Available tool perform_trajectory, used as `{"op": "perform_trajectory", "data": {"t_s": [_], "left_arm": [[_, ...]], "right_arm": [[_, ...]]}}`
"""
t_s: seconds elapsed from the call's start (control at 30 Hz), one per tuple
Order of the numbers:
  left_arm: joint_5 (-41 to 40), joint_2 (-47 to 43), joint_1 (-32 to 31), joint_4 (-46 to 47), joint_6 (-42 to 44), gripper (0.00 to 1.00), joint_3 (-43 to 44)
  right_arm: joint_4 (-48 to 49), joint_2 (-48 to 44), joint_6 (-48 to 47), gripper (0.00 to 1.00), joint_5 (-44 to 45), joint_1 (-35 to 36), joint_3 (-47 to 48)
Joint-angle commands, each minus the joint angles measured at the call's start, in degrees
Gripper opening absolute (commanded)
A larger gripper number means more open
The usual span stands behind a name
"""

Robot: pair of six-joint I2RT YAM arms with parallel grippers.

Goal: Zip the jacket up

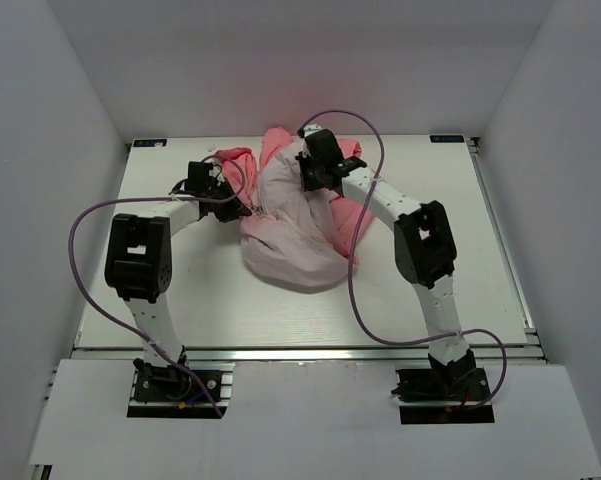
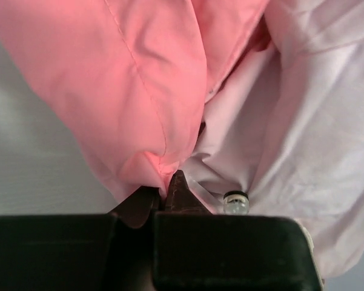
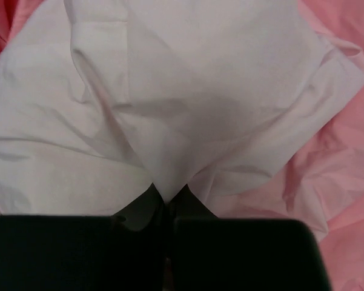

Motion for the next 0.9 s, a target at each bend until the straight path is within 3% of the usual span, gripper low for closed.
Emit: {"op": "perform_trajectory", "data": {"t_s": [0.0,0.2,0.3,0.47,0.63,0.87], "left_arm": [[-2.1,-8.8,0.1,-1.9,3.7,0.00,3.3],[-8.3,-27.7,-0.1,-6.3,9.0,0.00,8.0],[-8.9,-36.6,-0.6,-3.4,10.4,0.00,8.9],[-3.3,-52.7,-0.6,1.4,7.9,0.00,16.8],[-3.1,-55.1,-0.7,-0.1,7.6,0.00,30.6],[-2.1,-45.6,-0.6,-1.9,6.9,0.00,48.1]], "right_arm": [[5.7,-11.1,2.3,0.00,7.4,-0.3,-0.9],[24.9,-40.0,-6.4,0.00,22.8,-0.3,-22.2],[29.1,-54.0,-9.1,0.00,21.3,-0.3,-28.3],[28.9,-71.5,-12.1,0.00,12.6,-0.3,-28.2],[25.0,-75.8,-15.1,0.00,10.8,-0.3,-16.2],[21.5,-71.5,-20.0,0.00,10.6,-0.3,-1.4]]}}
